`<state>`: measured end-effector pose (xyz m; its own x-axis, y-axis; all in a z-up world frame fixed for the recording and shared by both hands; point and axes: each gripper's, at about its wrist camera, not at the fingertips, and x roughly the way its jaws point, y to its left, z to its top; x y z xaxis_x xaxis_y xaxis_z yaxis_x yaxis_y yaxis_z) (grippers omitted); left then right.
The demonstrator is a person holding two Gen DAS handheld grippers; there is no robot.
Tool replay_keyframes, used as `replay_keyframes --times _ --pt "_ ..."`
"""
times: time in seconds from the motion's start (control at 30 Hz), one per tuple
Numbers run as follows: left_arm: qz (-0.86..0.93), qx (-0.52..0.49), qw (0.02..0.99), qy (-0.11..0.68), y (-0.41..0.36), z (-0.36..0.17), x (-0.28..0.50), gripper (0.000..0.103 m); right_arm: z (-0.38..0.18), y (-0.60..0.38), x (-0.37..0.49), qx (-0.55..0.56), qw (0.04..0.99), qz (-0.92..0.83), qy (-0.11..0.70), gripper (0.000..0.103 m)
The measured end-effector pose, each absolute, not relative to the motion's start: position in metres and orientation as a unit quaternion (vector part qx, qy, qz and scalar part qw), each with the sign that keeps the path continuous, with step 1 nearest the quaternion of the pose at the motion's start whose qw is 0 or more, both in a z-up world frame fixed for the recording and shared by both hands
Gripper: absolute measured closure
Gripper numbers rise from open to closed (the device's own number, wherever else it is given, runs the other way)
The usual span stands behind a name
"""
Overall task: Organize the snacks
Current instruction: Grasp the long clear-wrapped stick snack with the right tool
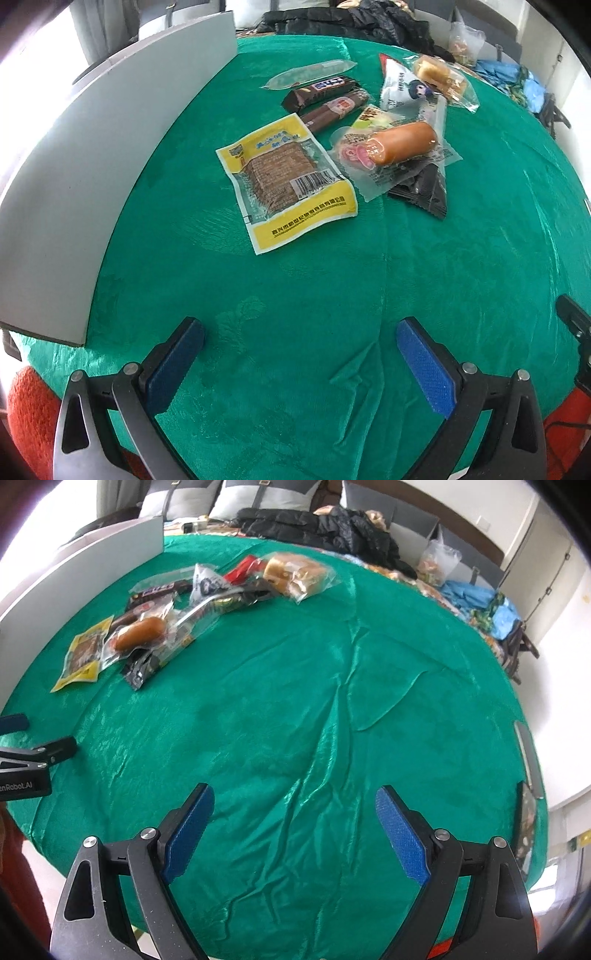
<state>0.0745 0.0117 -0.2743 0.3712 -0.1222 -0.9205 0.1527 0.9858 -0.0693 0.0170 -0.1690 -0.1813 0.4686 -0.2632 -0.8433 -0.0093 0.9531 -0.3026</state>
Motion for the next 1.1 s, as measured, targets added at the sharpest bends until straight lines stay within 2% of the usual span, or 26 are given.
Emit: replay_keyframes --times 0.2,0.33,0.5,0.53,0.6,0.67,0.73,0.77,0.83,1.1 --pt "-0.110 0.029 0.826 0.552 0.025 -0.272 0.069 0.000 -0.185 -0.173 0.037 -0.054 0.845 -0.041 0.531 0.012" --pt "-0.123 0.035 0.838 0.530 0.029 -0.272 0.065 0.000 -0.174 -0.177 0.097 0.053 0.852 -0.016 0.520 0.012" --pt "-0.129 0.036 0.844 0.519 0.032 -0.272 0.062 0.000 -0.189 -0.178 0.183 0.201 0.822 -0.014 0.532 0.017" --pt "-0.130 0.036 0.845 0.518 0.032 -0.272 0.060 0.000 -0.194 -0.175 0.197 0.215 0.817 -0.023 0.535 0.020" --pt "-0.132 0.037 0.846 0.515 0.033 -0.272 0.058 0.000 -0.201 -0.170 0.212 0.226 0.810 -0.028 0.541 0.051" --pt "-0.133 0.038 0.847 0.514 0.034 -0.272 0.058 0.000 -0.213 -0.157 0.226 0.223 0.797 -0.019 0.561 0.061" --pt "-0.134 0.037 0.847 0.514 0.035 -0.272 0.057 0.000 -0.219 -0.149 0.231 0.211 0.793 -0.013 0.572 0.062" --pt "-0.133 0.037 0.847 0.514 0.035 -0.271 0.056 0.000 -0.216 -0.144 0.232 0.190 0.802 -0.020 0.567 0.072" --pt "-0.133 0.037 0.847 0.513 0.035 -0.271 0.056 0.000 -0.213 -0.144 0.232 0.181 0.805 -0.013 0.565 0.083" --pt "-0.129 0.036 0.849 0.512 0.032 -0.270 0.060 0.000 -0.198 -0.193 0.184 0.110 0.800 0.004 0.590 0.085"
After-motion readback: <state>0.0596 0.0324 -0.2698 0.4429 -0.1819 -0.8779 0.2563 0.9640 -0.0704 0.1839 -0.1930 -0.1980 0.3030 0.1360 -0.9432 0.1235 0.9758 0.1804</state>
